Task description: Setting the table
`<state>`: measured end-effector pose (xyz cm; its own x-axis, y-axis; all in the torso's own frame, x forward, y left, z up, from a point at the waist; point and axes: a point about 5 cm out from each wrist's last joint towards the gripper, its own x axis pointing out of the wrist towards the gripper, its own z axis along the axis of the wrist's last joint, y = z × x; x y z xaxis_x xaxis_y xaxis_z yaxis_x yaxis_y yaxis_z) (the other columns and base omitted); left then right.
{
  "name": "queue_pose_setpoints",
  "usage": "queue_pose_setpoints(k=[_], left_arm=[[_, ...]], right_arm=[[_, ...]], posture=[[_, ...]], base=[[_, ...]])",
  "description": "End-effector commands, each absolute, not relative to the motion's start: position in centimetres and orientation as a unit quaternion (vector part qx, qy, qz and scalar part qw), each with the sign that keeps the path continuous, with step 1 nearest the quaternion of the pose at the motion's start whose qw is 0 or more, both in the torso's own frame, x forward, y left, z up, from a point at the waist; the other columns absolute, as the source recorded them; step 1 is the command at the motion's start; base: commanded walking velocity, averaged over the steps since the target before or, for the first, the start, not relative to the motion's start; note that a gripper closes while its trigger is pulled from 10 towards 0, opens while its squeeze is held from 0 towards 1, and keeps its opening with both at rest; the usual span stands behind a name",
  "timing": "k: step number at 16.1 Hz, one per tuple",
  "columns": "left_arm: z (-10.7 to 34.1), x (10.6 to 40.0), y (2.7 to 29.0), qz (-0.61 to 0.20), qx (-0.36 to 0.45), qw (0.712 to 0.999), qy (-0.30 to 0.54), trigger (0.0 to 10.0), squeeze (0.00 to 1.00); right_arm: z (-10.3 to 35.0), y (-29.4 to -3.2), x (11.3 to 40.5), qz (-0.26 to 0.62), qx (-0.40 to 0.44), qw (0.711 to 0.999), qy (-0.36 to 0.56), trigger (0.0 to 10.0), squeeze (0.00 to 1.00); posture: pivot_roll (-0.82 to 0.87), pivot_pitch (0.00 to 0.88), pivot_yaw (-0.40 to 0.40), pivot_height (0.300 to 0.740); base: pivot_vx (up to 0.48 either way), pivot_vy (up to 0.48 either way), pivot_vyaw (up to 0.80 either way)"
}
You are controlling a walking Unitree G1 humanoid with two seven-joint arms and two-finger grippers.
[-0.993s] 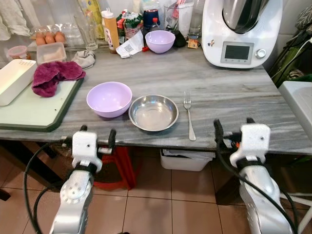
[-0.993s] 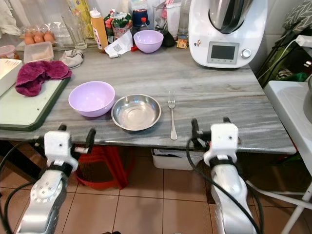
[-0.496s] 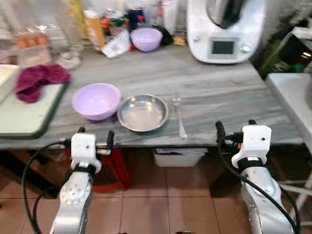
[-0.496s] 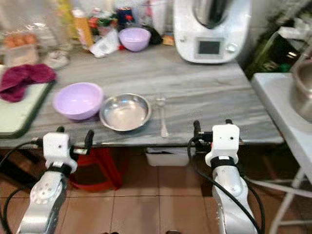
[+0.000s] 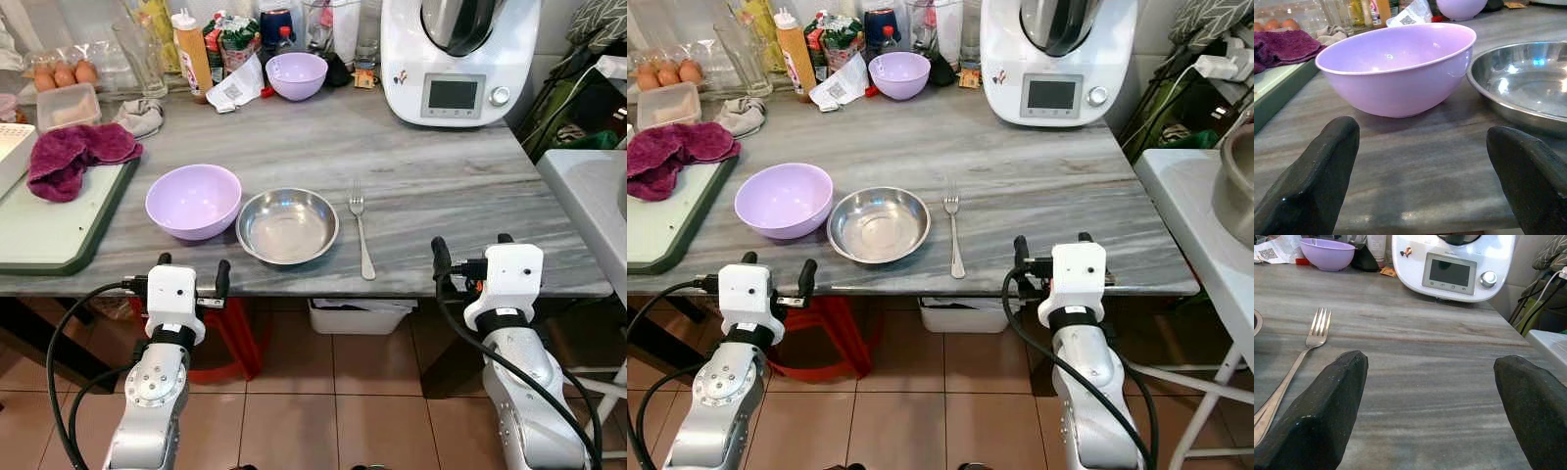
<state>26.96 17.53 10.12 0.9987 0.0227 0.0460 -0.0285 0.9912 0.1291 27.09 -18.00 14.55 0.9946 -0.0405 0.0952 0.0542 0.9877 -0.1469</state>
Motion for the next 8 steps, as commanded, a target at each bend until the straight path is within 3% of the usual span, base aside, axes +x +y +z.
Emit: queue_pose_setpoints(k=[1, 8], left_arm=[[10.28, 27.05, 17.48, 0.015, 0.071, 0.997, -0.021, 10.0, 0.00], [10.28, 27.14, 17.23, 0.015, 0.073, 0.997, -0.021, 10.0, 0.00]], right_arm=[[14.58, -17.99, 27.16, -0.021, -0.075, 0.996, -0.043, 10.0, 0.00], [14.57, -17.98, 27.46, -0.019, -0.075, 0.996, -0.041, 10.0, 0.00]], posture=[[-0.15, 0.156, 0.011, 0.740], [-0.15, 0.157, 0.010, 0.740]], base=[[-0.277, 0.000, 0.00], [-0.298, 0.000, 0.00]])
